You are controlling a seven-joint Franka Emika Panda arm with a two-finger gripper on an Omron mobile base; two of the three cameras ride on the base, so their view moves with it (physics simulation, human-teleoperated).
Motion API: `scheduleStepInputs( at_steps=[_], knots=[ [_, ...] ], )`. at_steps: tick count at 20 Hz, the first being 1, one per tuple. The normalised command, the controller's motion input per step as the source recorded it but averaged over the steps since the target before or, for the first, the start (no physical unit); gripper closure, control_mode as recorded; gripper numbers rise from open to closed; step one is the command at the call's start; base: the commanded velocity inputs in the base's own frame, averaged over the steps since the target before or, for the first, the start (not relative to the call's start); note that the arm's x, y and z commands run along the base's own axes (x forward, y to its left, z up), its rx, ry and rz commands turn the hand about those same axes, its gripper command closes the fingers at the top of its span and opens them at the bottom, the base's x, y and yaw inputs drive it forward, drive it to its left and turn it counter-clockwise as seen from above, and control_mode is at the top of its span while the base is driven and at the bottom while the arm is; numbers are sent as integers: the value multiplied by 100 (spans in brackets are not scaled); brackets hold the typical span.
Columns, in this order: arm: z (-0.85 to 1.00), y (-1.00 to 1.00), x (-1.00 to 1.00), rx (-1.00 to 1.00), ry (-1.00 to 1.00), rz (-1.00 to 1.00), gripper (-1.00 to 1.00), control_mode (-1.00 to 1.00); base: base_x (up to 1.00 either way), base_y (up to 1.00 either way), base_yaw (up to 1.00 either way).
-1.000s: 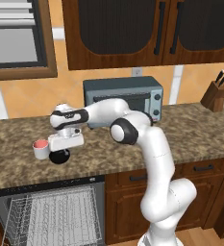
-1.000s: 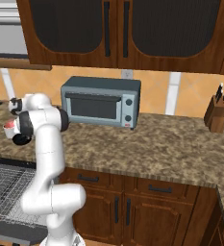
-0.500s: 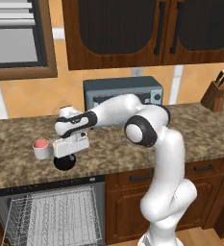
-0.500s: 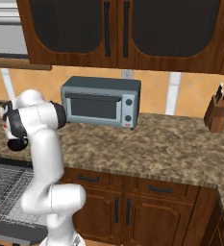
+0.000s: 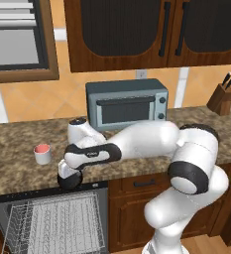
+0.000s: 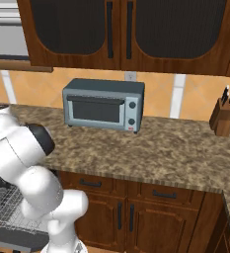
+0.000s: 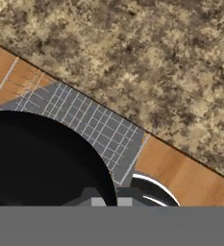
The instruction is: Pick up the cup and bowl from the counter, place them in the dishwasher, and close the dishwasher door.
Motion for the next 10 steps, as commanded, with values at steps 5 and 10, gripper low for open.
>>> scheduleStepInputs(
  at_steps=[5, 10],
  knots=[
    [31, 80, -74, -23, -3, -28, 100, -100, 0, 0, 0],
    [0, 65, -58, -29, 3, -33, 100, -100, 0, 0, 0]
  ],
)
